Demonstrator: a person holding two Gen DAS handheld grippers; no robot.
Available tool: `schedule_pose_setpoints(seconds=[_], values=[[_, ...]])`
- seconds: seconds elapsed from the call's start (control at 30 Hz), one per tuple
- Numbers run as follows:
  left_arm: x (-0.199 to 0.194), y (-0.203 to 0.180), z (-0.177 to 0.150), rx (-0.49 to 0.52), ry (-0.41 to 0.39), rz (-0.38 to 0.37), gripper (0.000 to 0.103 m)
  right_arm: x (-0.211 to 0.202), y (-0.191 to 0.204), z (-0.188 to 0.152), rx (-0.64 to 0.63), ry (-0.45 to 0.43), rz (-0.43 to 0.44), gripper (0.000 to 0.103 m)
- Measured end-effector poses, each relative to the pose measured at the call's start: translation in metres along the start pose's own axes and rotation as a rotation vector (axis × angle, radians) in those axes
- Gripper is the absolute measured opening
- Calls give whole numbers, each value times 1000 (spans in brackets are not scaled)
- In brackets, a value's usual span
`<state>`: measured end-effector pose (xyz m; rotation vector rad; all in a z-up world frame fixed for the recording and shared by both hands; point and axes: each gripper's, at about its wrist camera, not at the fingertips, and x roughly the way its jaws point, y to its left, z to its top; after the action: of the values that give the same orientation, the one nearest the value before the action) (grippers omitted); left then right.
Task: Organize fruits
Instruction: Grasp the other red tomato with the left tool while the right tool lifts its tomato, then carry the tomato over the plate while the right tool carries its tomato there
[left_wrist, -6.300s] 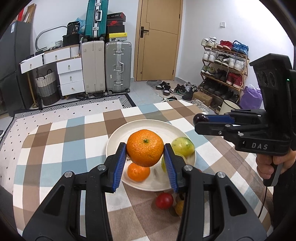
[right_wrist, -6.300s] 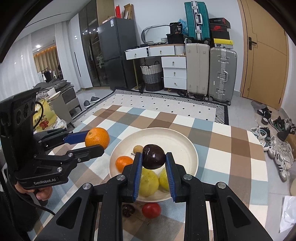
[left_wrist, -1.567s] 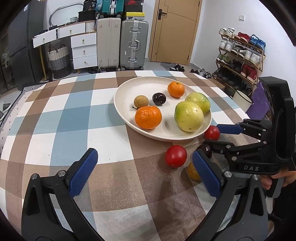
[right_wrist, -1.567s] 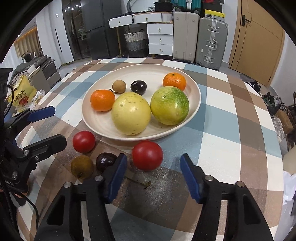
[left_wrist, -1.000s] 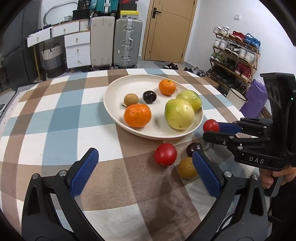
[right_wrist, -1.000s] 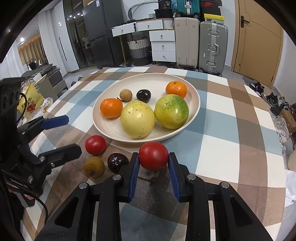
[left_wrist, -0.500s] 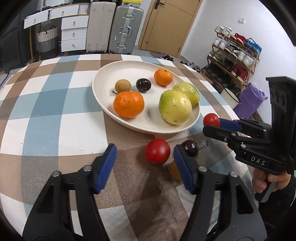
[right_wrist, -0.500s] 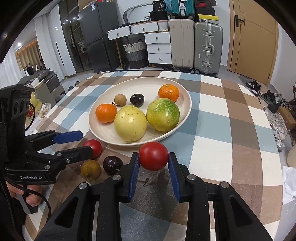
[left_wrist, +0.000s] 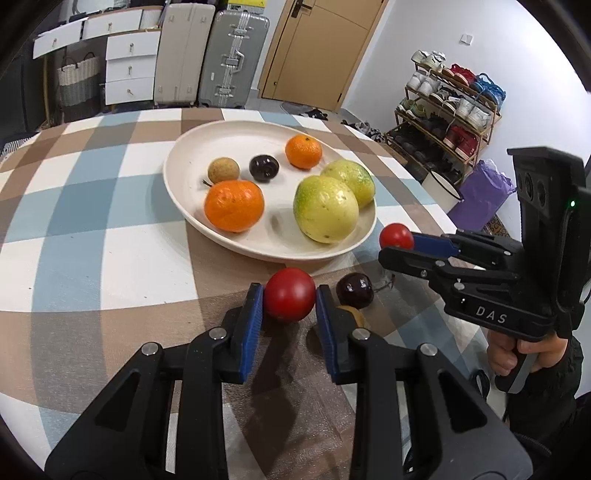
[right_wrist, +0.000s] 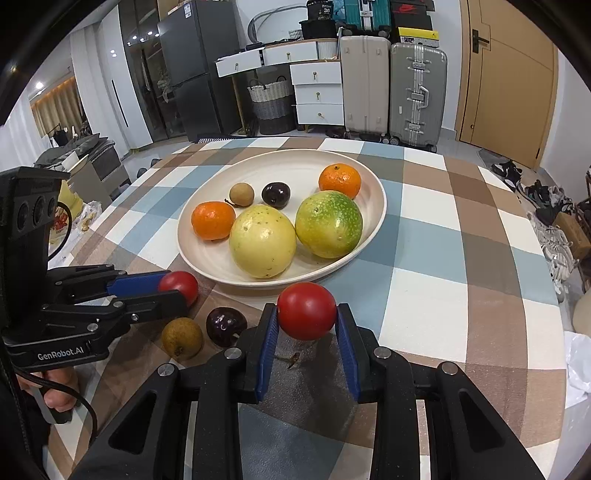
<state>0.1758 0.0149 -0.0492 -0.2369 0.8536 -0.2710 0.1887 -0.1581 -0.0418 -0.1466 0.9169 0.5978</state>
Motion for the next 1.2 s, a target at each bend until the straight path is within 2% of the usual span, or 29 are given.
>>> schedule_pose_setpoints(seconds=[0.27,0.7,1.2], values=[[-19,3,2,-2,-71,23,26,-1,3,-2,-13,-14,4,32],[-65,-6,12,62,-202,116,26,-31,-2,9,24,-153,33,32],[-91,-16,41,78,-248,128,26,-60,5,45,-6,-201,45,32]])
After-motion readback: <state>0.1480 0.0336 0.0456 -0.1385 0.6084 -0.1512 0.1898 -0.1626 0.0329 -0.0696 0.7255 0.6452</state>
